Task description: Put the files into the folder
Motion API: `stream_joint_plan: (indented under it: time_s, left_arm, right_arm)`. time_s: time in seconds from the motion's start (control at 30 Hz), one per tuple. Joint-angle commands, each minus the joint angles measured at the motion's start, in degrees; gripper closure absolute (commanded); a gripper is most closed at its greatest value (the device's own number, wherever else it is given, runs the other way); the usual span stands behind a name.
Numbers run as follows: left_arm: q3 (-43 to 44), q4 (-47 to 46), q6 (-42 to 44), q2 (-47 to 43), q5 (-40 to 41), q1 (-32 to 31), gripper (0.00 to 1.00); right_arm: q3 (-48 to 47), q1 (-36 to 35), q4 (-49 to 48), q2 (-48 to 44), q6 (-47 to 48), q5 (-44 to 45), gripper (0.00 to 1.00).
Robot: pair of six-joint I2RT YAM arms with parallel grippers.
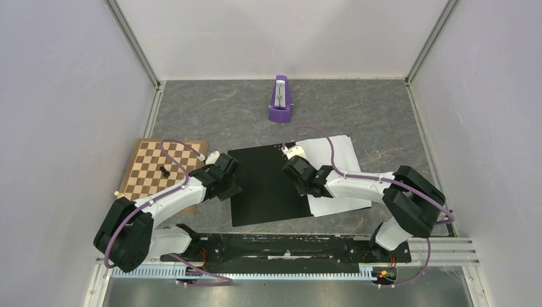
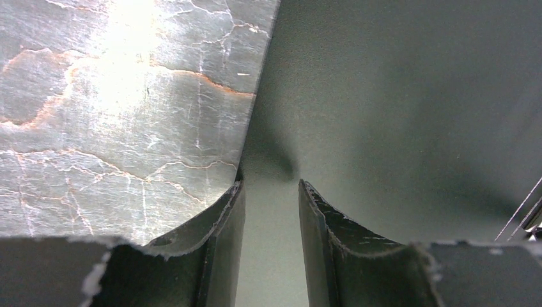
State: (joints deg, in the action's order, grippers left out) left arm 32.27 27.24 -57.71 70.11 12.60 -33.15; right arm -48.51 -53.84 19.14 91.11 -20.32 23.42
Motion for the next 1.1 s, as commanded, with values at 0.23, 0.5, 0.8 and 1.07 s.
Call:
stream_joint_plan:
  time_s: [0.23,0.5,0.8,1.07]
  left_arm:
    - [-0.2,-1.1,-2.5,-0.1,1.1,-0.1,0.57]
    - [-0.3,-3.1,-2.0,2.2,-0.6,-0.6,0.57]
    - [-0.3,-4.8,-2.1,4.1,-1.4,-1.6,0.58]
    - [-0.7,-5.6,-1.9,4.3,-2.0,-1.8,0.58]
  right_arm:
    - [10.1,3.9,-5.0,-0.8,-0.6,-11.8,1.0]
    - [14.1,3.9,-11.7,-1.1,-1.0,-17.1,1.0]
    - [9.8,0.6,-5.7,2.9,0.1,-8.7,1.0]
    - [4.1,-2.0,-2.4,9.6,2.5,-9.5,1.0]
